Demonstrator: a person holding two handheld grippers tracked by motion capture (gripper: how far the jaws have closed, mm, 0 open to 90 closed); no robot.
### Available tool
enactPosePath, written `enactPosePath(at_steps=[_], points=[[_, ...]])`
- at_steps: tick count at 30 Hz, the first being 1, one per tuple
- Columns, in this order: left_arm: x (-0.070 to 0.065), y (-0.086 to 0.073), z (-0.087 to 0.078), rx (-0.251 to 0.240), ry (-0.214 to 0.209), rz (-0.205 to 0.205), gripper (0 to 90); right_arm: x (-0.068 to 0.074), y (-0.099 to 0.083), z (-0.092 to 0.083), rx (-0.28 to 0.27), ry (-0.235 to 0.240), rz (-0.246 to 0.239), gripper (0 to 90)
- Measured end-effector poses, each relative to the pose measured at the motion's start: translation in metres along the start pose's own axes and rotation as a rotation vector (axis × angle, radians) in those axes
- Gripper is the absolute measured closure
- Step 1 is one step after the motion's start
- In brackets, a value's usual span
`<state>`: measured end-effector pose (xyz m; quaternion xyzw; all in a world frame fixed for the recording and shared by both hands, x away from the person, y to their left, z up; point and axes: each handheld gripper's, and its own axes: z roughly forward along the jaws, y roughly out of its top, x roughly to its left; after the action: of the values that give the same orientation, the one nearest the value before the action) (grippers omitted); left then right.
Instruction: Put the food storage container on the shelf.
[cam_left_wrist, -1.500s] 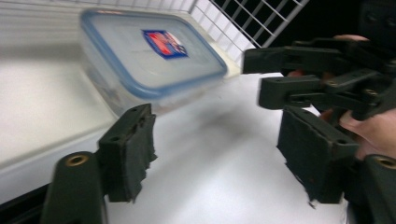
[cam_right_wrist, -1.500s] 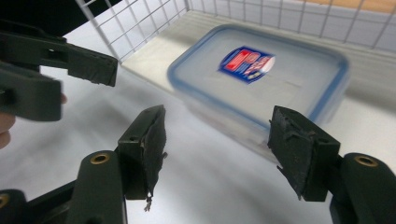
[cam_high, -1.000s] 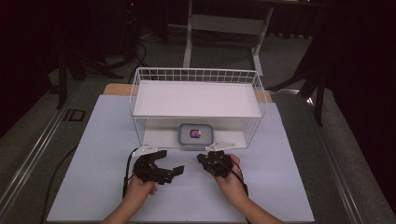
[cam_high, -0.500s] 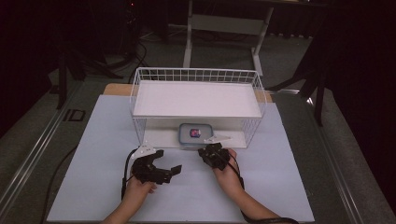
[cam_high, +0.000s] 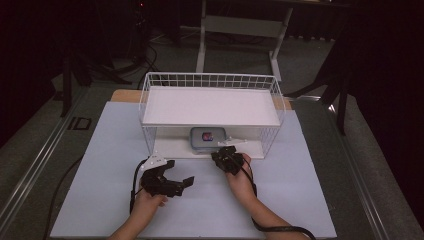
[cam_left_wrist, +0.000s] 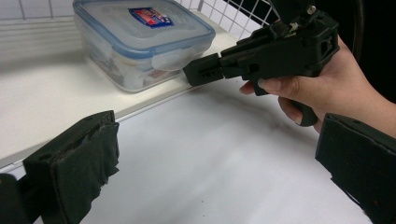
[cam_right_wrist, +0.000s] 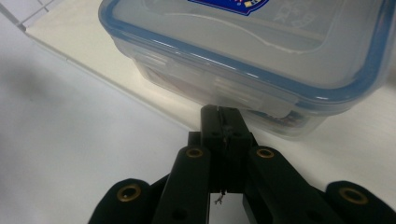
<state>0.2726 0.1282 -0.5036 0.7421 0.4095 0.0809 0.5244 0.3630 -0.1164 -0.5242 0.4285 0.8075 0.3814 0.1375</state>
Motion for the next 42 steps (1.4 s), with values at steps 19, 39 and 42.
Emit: enactPosePath(at_steps=[19,39,42], points=[[0.001,-0.001,0.0,-0.003,-0.001,0.001,0.4,0.007,0.015,0.021,-0.016,0.003,0.007,89.5],[0.001,-0.002,0.001,0.0,-0.001,0.0,0.4,-0.006,0.014,0.018,-0.04,-0.017,0.048,86.0],[0.001,-0.002,0.001,-0.003,-0.006,-0.002,0.4,-0.004,0.012,0.016,-0.046,-0.01,0.048,85.0]])
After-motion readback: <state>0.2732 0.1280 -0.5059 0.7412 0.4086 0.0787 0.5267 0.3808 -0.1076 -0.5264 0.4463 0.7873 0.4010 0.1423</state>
